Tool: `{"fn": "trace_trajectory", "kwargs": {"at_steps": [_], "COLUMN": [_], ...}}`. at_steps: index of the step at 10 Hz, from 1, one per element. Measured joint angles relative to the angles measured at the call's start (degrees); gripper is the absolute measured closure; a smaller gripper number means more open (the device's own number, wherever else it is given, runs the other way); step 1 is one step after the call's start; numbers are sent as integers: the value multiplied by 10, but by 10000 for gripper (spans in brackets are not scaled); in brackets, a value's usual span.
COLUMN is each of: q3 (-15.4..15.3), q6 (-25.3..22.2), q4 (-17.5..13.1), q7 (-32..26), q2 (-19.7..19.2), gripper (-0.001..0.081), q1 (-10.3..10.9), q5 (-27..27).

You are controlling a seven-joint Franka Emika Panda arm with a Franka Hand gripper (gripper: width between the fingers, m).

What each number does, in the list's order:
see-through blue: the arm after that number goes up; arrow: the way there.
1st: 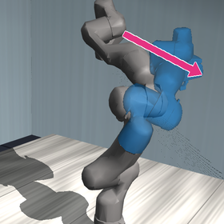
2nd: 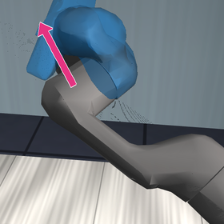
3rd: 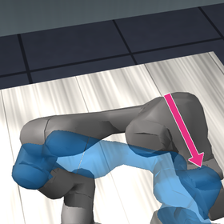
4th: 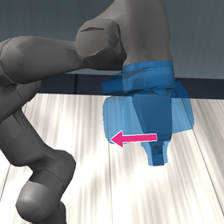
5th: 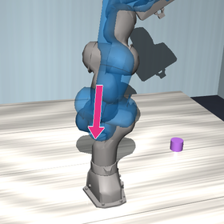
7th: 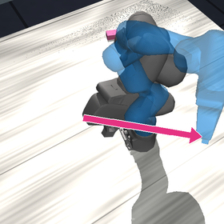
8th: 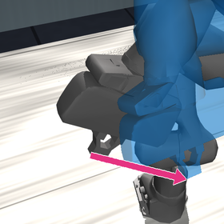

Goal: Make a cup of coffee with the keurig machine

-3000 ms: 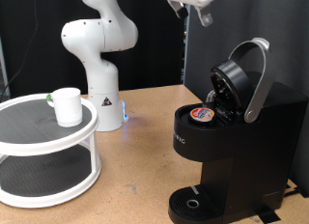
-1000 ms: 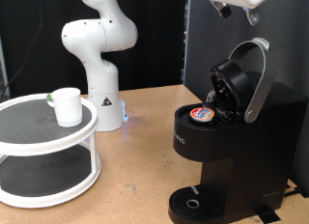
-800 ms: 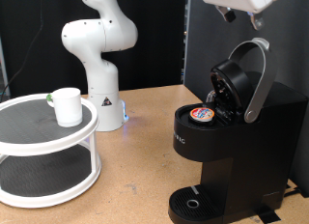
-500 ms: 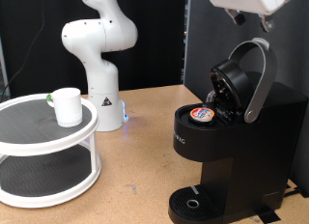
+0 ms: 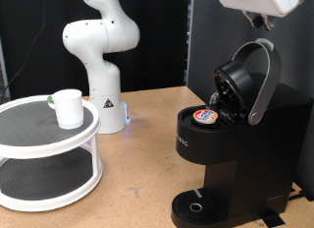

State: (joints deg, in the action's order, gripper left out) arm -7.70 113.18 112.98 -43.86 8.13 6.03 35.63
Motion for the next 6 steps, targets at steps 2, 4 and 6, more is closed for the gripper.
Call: {"fn": "trace_trajectory", "kwargs": {"at_steps": [2, 4, 6], "q3": [-6, -12, -19], "q6": [6, 14, 23], "q4": [0, 0, 0], "q7": [5, 7, 10], "q2": [-3, -5, -10], "gripper": [625, 763, 803], "q1": [0, 0, 0], "q5": [2, 4, 4]}}
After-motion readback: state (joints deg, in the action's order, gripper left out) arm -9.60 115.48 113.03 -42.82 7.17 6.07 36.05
